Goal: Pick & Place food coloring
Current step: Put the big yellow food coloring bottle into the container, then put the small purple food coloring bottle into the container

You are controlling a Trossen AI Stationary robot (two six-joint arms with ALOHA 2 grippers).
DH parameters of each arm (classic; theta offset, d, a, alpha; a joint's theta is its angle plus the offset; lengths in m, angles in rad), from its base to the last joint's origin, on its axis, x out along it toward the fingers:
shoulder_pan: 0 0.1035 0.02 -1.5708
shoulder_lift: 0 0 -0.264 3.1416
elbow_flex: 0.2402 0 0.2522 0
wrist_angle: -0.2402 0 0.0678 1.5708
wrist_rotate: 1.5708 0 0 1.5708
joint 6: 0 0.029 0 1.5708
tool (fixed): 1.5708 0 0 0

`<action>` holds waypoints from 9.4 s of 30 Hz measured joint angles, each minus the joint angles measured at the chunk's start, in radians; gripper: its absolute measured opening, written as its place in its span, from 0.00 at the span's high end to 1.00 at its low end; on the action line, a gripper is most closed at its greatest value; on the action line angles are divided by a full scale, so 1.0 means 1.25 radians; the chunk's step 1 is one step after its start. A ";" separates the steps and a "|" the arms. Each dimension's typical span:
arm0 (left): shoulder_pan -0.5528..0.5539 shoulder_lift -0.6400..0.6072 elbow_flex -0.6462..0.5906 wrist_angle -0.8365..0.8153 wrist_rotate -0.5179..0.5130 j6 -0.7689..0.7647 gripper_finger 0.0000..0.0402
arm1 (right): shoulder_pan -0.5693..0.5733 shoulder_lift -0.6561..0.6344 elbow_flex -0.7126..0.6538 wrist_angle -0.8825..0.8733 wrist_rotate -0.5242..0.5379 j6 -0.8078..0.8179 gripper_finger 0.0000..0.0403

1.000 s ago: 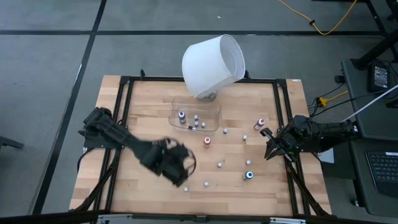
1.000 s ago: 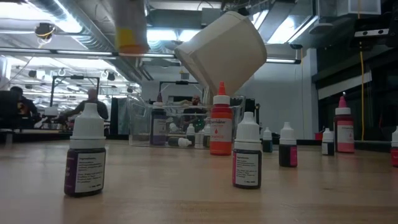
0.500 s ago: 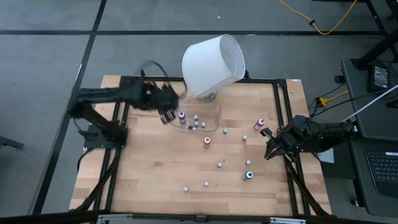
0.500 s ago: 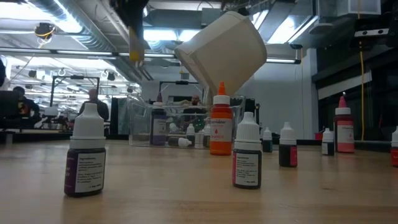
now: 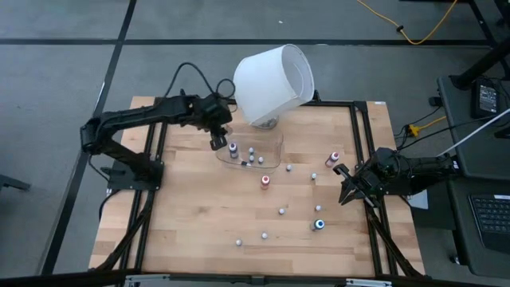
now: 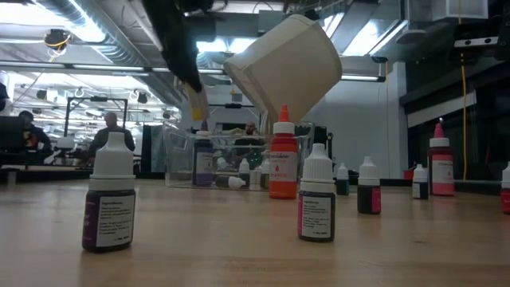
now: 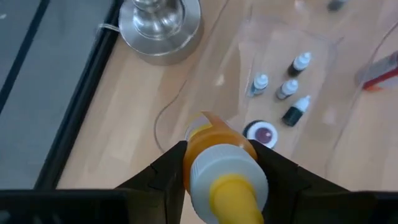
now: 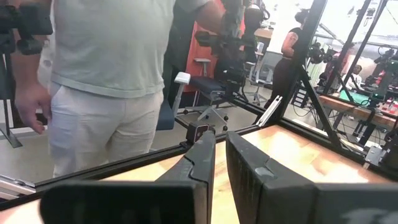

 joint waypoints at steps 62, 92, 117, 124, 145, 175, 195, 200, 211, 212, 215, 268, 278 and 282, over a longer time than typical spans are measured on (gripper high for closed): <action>0.062 0.215 -0.092 0.155 0.101 0.247 0.55 | 0.000 0.000 0.000 0.000 0.000 0.000 0.89; 0.037 -0.137 -0.014 0.028 0.054 0.146 0.49 | 0.000 0.000 0.000 0.000 0.000 0.000 0.89; -0.426 -0.234 -0.013 0.228 0.025 -0.138 0.60 | 0.000 0.000 0.000 0.000 0.000 0.000 0.89; -0.561 -0.158 -0.013 0.238 -0.093 -0.307 0.62 | 0.000 0.000 0.000 0.000 0.000 0.000 0.89; -0.800 0.224 -0.013 0.297 -0.093 -0.772 0.56 | 0.000 0.000 0.000 0.000 0.000 0.000 0.89; -0.806 0.362 -0.013 0.378 -0.085 -0.677 0.47 | 0.000 0.000 0.000 0.000 0.000 0.000 0.89; -0.810 0.427 -0.014 0.444 -0.073 -0.672 0.48 | 0.000 0.000 0.000 0.000 0.001 0.000 0.89; -0.810 0.425 -0.014 0.437 -0.074 -0.679 0.48 | 0.000 0.000 0.000 0.001 0.000 0.000 0.89; -0.799 0.425 -0.014 0.437 -0.074 -0.688 0.66 | 0.000 0.000 0.000 0.000 0.000 0.000 0.89; -0.799 0.425 -0.014 0.437 -0.074 -0.688 0.68 | 0.000 0.000 0.000 0.000 0.000 0.000 0.89; -0.795 0.425 -0.014 0.437 -0.068 -0.682 0.76 | 0.000 0.000 0.000 0.000 0.000 0.000 0.89; -0.191 0.013 -0.020 0.198 -0.021 -0.142 0.86 | 0.000 0.000 0.000 0.000 0.000 0.000 0.89; -0.170 0.067 -0.128 0.360 0.059 0.028 0.86 | 0.000 0.000 0.000 0.000 0.000 0.000 0.89; -0.159 0.082 -0.156 0.377 0.042 0.059 0.86 | 0.000 0.000 0.000 0.000 0.000 0.000 0.89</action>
